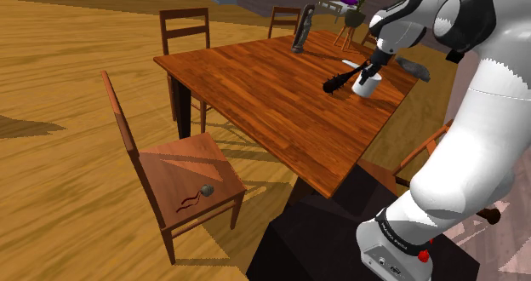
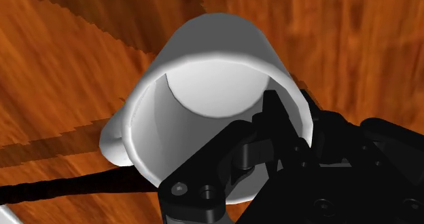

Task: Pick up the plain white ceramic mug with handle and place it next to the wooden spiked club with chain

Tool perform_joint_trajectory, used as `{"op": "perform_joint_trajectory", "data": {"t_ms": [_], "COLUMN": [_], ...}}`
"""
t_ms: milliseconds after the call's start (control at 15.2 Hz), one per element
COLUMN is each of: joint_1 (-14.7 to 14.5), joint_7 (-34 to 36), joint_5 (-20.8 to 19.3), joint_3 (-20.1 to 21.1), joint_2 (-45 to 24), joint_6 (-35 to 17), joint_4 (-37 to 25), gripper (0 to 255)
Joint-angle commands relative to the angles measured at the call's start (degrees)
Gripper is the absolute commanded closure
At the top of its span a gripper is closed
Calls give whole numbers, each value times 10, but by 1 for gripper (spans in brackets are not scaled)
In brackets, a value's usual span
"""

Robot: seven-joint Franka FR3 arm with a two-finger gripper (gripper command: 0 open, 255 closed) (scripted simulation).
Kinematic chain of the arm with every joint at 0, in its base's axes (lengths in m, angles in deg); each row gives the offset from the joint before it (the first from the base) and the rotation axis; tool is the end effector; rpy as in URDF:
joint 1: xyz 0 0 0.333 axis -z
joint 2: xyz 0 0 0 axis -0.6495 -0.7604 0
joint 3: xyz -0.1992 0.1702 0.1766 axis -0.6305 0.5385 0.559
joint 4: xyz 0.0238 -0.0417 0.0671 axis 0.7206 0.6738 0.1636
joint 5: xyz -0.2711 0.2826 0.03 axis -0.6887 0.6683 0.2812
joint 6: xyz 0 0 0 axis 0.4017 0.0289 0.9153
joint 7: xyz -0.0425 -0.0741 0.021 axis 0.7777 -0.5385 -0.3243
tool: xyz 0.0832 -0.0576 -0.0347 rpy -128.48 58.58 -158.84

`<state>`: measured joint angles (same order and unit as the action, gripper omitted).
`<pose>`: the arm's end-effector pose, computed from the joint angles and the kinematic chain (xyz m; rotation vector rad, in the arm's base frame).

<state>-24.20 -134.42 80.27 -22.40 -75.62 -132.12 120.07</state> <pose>0.4443 -0.4639 0.3989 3.1156 -0.0460 0.1766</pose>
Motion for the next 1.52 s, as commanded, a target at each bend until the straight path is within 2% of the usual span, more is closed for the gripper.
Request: {"op": "perform_joint_trajectory", "data": {"t_ms": [0, 396, 858, 924, 1254, 1452], "joint_1": [1, 6, 6, 6, 6, -2], "joint_7": [-4, -17, -17, -17, -17, -1], "joint_5": [5, 24, 24, 24, 23, -2], "joint_3": [2, 11, 11, 11, 11, -2], "joint_2": [-6, -26, -26, -26, -26, 7], "joint_6": [-13, -48, -48, -48, -48, -6], "joint_4": [8, 26, 26, 26, 26, 11], "gripper": [255, 255, 255, 0, 0, 0]}}
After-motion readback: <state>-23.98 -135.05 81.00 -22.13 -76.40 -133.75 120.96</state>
